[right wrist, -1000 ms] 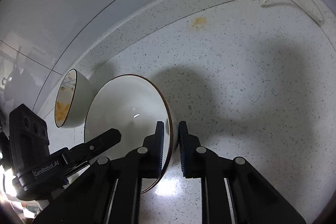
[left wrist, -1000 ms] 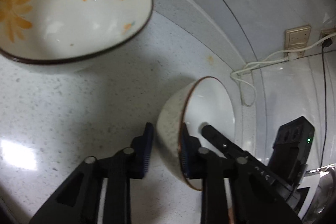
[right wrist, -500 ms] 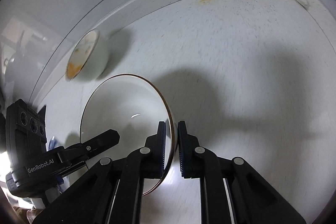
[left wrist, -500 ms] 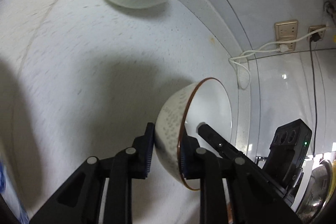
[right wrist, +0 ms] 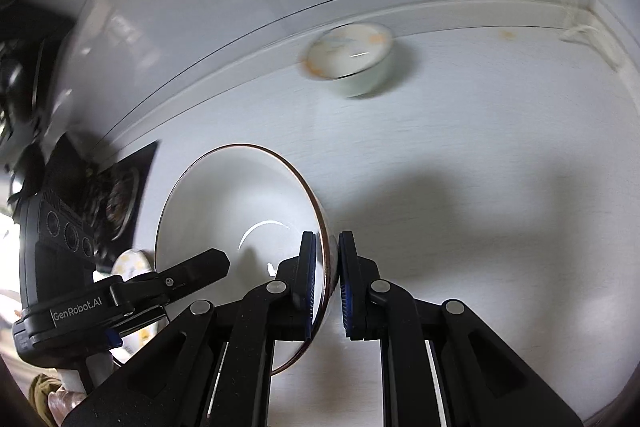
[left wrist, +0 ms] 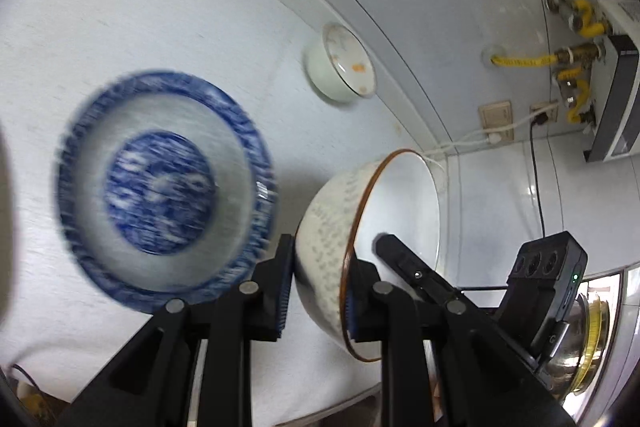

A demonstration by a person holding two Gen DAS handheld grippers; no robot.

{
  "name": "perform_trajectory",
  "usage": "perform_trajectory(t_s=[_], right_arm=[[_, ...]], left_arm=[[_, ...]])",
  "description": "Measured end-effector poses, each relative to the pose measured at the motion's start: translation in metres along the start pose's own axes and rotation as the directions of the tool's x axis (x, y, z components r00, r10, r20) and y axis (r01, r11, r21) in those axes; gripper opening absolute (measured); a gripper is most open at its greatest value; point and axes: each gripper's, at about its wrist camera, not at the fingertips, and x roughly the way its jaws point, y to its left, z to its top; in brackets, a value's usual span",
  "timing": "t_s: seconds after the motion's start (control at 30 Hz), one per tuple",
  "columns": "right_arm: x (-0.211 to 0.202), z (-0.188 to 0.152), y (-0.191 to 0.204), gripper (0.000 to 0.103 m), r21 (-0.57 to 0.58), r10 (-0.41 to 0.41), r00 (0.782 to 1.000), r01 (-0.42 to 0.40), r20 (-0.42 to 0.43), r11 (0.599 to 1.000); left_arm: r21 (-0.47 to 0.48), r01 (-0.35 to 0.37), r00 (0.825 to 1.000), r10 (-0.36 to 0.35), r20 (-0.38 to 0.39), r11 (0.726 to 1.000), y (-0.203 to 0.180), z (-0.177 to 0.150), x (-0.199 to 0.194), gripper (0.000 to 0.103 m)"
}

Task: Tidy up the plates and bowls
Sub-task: 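Carry the white bowl and lower it into the blue-and-white bowl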

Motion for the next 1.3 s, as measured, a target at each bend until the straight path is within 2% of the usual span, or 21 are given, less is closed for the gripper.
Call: perform_trajectory(t_s=[0.13,0.2,0.4,0.57,0.9,1.13,1.3], right_arm=[[0.041,-0.006,0.028,0.011,-0.019,0.050,0.996,-0.051,-0.068,0.999],[0.069,-0.008,0.039,0.011,-0.035,0.046,0.993,-0.050,-0.106,0.998],[0.108,-0.018,0.043,0.011,-0.045,0.025,0.987,-0.033,-0.161,0.998],[0.119,-0.021,0.047,0.011,-0.062,-0.016,0.985,0.005,-0.172,0.998],[0.121,-0.019,0.053,0.011,-0.088,-0.038,0.985,0.023,-0.166,0.996],[0.125,-0.019,0.055,0.011,-0.081,-0.052,0.985,0.039,-0.166,0.996],[0.126,-0.019,0.056,0.012,-0.084,-0.055,0.985,0.042,-0.166,0.996]], left_arm=[[-0.034,-0.066,0.997,0.067,0.045,0.997,0.041,0.013,-0.027,0.020],[-0.053,-0.100,0.994,0.102,0.047,0.994,0.061,0.020,-0.027,0.020],[-0.065,-0.162,0.987,0.163,0.010,0.985,0.099,0.031,-0.011,0.018],[-0.040,-0.186,0.983,0.186,-0.002,0.982,0.105,0.033,0.004,0.018],[0.065,-0.253,0.967,0.253,0.012,0.965,0.084,0.035,0.021,0.020],[0.108,-0.257,0.966,0.258,0.005,0.960,0.080,0.037,0.026,0.020],[0.102,-0.240,0.970,0.241,0.003,0.965,0.085,0.040,0.024,0.020]])
